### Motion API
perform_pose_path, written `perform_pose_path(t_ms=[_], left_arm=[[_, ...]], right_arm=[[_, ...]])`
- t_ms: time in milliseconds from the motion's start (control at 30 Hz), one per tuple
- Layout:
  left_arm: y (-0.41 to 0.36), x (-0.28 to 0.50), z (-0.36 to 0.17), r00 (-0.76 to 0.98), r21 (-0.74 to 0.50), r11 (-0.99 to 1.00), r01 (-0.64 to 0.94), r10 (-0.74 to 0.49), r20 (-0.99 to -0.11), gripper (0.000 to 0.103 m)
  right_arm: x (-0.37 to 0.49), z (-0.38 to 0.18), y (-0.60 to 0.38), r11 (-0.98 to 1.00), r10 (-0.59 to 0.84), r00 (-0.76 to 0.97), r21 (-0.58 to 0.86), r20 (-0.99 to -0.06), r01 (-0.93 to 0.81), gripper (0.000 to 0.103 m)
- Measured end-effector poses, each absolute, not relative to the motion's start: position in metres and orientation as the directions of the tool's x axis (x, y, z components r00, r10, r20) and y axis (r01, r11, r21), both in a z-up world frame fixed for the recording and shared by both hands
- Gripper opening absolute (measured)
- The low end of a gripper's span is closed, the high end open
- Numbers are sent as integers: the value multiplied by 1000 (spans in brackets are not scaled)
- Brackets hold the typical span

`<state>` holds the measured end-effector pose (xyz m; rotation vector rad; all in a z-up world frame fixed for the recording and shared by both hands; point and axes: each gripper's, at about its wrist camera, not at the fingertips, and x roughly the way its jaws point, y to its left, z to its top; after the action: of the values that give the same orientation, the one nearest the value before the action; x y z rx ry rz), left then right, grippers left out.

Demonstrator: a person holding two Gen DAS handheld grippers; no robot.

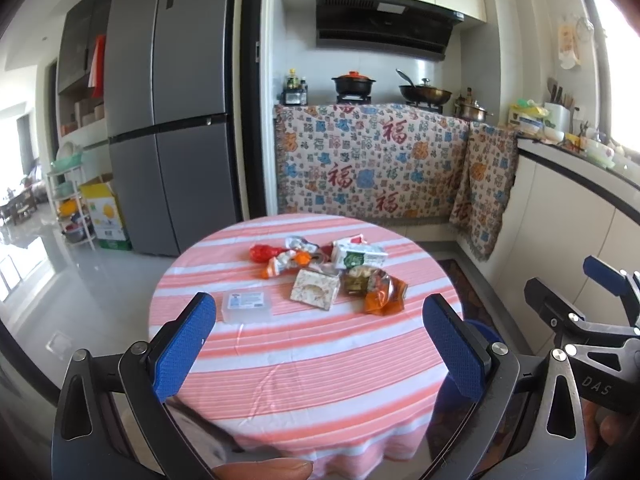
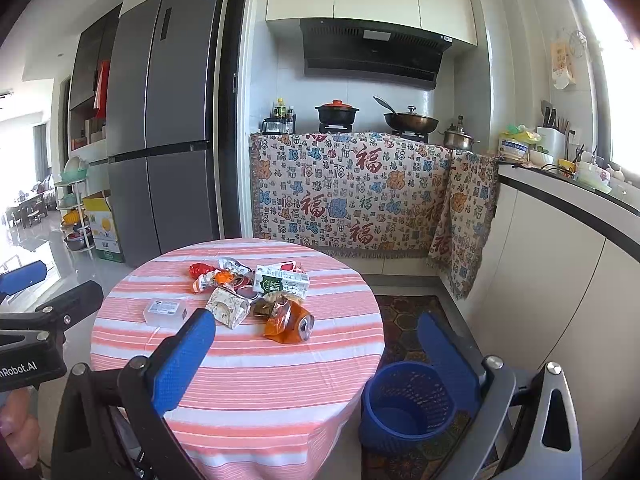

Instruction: Collect trash

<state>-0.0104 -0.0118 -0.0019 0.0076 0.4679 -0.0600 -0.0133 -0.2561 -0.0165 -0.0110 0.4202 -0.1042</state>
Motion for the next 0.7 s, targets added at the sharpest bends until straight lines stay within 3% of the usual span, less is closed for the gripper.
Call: perform_pose_path(t_ms=[700], left_arm=[[-11,-6,-1,890,-17,997,71,-72,-450,103]], right_arm=[[-11,-13,-252,994,-108,908,-35,-404,102,103]])
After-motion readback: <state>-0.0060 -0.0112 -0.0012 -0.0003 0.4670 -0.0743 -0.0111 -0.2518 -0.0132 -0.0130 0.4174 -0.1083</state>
